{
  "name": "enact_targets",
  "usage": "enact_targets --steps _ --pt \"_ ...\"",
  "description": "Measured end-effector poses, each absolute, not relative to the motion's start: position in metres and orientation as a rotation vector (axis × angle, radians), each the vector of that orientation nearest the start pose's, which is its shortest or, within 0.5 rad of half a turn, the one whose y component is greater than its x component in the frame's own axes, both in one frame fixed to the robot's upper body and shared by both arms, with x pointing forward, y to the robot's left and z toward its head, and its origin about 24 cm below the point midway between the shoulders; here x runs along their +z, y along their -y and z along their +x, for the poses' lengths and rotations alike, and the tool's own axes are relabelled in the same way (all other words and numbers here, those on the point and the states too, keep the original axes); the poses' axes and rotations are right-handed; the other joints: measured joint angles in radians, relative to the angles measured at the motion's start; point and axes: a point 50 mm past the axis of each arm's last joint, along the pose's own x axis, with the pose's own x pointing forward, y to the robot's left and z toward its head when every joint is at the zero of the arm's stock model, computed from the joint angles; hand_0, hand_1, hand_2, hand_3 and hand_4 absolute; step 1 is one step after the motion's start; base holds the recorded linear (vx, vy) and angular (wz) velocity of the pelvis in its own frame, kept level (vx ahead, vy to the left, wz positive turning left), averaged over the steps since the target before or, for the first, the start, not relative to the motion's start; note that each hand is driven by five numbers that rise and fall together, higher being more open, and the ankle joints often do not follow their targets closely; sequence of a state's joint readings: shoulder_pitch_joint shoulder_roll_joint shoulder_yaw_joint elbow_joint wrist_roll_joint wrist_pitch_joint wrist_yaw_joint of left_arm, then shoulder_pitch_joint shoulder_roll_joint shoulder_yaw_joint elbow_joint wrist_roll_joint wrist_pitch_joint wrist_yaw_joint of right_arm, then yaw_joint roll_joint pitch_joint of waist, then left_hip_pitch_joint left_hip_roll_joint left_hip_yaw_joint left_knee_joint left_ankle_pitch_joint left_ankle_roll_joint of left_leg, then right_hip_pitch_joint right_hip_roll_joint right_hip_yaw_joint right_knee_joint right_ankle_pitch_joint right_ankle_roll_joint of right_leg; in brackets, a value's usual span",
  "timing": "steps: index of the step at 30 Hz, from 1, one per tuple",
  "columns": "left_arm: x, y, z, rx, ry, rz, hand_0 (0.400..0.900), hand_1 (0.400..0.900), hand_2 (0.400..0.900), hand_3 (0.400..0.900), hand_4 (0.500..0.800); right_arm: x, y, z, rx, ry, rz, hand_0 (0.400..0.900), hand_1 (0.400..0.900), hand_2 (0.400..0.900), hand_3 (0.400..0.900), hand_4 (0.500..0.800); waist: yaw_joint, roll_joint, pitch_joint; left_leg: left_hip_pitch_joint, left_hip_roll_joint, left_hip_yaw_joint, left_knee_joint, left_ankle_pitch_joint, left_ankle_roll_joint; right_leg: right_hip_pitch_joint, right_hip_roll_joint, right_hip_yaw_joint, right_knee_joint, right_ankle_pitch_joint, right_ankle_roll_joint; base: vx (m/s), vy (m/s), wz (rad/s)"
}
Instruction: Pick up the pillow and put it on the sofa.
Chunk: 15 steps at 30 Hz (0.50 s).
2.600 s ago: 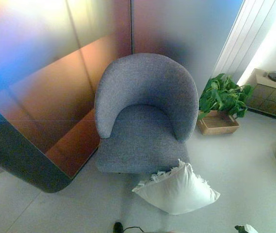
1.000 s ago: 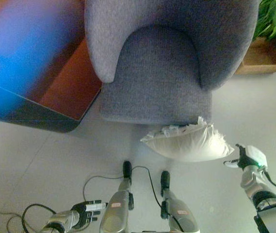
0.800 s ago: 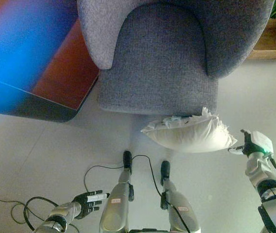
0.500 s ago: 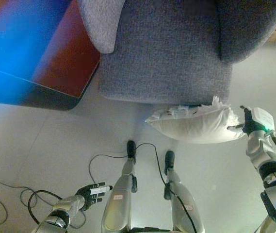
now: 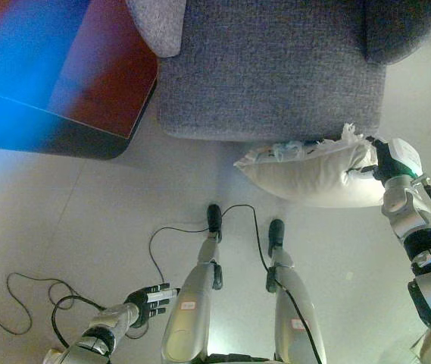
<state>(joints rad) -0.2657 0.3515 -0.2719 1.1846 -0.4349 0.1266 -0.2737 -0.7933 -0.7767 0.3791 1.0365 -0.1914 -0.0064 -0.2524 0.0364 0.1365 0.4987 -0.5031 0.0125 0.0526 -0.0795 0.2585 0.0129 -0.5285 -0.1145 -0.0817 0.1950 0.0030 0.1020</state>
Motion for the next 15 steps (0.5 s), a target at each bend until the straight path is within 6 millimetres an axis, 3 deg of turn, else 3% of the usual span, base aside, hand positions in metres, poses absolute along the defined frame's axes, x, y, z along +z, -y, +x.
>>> enact_targets --steps 7,8,15 --pt "-0.119 -0.235 0.197 -0.089 -1.027 -0.043 0.900 0.900 0.900 0.900 0.800 0.148 0.328 0.364 -0.383 -0.152 -1.039 0.900 0.900 0.900 0.900 0.800 0.005 0.004 0.001 -0.036 -0.006 0.001 0.000 0.017 -0.005 -0.100 -0.014 -0.001 0.131 -0.044 -0.013 0.00 0.000 0.00" --pt "-0.119 -0.235 0.197 -0.090 -1.027 -0.042 0.900 0.900 0.900 0.900 0.800 0.150 0.326 0.365 -0.381 -0.149 -1.031 0.400 0.400 0.400 0.400 0.500 0.005 0.005 0.001 -0.041 -0.005 0.001 0.000 0.019 -0.007 -0.110 -0.014 0.000 0.146 -0.048 -0.018 0.00 0.000 0.00" --pt "-0.120 -0.233 0.197 -0.081 -1.028 -0.038 0.900 0.900 0.900 0.900 0.800 0.154 0.320 0.369 -0.326 -0.145 -0.989 0.400 0.400 0.400 0.400 0.500 0.005 0.009 0.000 -0.048 0.000 -0.002 0.000 0.029 -0.018 -0.147 -0.012 -0.002 0.210 -0.073 -0.032 0.00 -0.002 0.00"
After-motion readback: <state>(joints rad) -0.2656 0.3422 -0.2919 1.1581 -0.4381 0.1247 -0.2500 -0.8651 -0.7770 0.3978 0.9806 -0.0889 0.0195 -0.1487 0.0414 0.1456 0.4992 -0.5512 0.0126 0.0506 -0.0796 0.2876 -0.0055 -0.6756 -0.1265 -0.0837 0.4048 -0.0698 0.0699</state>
